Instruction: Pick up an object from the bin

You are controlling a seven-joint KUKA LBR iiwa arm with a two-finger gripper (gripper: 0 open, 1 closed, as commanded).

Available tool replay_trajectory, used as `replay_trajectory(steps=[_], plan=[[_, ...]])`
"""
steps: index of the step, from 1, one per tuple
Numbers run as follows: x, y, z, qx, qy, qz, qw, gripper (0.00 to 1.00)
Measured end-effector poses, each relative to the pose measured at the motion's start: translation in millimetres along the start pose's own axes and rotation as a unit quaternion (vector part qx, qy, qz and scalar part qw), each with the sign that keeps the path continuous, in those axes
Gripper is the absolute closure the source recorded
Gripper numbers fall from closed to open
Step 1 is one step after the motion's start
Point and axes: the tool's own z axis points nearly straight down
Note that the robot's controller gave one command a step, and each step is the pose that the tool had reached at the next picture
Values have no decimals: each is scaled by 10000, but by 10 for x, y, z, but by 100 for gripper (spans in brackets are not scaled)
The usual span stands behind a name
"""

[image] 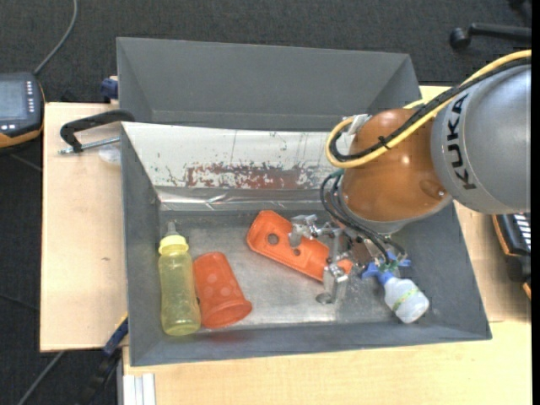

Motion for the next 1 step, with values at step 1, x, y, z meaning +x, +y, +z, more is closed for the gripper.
replay_trajectory(steps=[1], plan=[[-241, 74, 157, 23, -51, -1017, 9948, 0]])
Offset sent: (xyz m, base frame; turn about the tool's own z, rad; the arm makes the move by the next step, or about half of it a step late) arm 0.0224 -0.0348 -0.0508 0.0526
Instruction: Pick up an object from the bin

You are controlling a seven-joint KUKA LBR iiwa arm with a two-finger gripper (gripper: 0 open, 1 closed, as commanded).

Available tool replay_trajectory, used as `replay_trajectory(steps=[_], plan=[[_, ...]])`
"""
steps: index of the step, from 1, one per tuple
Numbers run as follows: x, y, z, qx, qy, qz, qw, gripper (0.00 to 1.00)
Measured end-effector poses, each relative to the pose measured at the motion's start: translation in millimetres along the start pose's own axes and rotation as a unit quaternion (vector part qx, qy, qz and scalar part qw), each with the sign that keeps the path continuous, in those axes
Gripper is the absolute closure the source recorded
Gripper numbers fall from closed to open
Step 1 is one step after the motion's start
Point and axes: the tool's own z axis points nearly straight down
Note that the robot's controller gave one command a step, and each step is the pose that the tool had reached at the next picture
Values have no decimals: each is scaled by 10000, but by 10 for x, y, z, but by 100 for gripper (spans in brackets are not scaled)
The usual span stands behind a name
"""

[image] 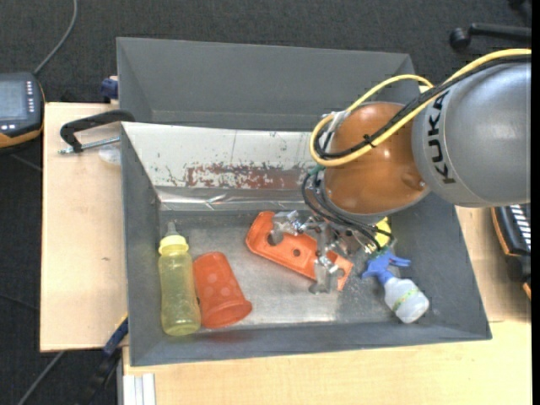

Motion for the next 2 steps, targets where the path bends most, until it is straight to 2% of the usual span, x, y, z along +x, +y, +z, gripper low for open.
replay_trajectory(steps=[1, 2], plan=[[52, -122, 140, -25, 17, -188, 9998, 0], [-436, -344, 332, 7, -27, -567, 9984, 100]])
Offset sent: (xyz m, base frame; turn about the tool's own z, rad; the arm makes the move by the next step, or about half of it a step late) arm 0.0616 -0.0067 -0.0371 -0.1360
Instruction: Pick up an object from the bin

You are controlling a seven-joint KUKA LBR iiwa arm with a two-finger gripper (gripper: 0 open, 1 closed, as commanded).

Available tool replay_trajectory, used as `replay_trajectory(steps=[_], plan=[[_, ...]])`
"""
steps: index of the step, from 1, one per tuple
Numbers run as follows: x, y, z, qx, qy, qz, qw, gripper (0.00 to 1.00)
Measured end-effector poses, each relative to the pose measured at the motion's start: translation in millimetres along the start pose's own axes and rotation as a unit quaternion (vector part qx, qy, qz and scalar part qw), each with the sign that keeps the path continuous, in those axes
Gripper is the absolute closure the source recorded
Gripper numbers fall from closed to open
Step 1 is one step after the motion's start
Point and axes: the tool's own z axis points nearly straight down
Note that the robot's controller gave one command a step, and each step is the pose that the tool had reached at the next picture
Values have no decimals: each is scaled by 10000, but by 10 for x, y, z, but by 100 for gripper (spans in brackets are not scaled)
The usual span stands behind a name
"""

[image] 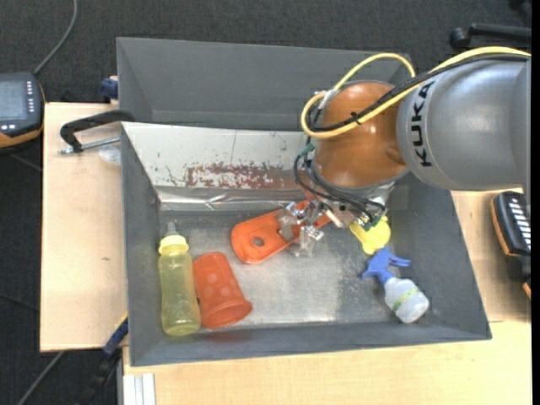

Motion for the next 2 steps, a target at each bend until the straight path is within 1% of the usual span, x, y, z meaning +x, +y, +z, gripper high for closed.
replay_trajectory(steps=[1, 2], plan=[[-73, -29, 40, -3, -3, -100, 10000, 100], [-198, 111, -735, 4, -31, -121, 9999, 100]])
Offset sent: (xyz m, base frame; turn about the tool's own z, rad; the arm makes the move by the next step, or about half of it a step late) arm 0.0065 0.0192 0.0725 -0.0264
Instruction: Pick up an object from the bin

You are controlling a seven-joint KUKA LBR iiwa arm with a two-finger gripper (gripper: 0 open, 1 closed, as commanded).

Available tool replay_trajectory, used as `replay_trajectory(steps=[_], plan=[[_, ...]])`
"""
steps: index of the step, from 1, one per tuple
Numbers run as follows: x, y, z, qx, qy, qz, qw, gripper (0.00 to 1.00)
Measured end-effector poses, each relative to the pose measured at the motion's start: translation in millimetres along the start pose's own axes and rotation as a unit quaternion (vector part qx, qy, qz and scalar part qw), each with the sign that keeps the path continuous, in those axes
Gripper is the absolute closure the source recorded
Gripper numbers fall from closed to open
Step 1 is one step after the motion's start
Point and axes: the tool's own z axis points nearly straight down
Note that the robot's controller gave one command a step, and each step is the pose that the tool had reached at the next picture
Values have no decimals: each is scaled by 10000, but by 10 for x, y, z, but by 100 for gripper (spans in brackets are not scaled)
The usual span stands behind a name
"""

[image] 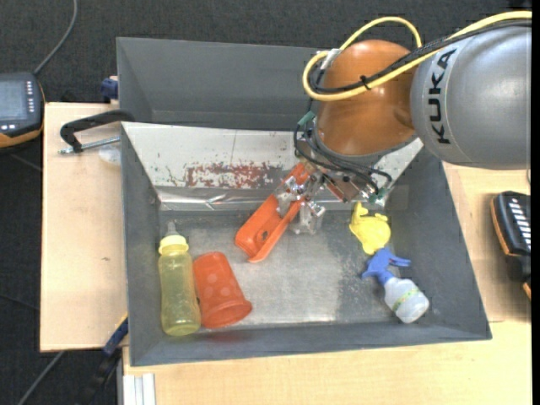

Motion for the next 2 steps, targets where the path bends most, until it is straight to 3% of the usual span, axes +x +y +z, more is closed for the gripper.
replay_trajectory(steps=[1, 2], plan=[[0, 1, 0, -2, 1, 0, 10000, 100], [18, 35, -284, 0, -15, -31, 10000, 100]])
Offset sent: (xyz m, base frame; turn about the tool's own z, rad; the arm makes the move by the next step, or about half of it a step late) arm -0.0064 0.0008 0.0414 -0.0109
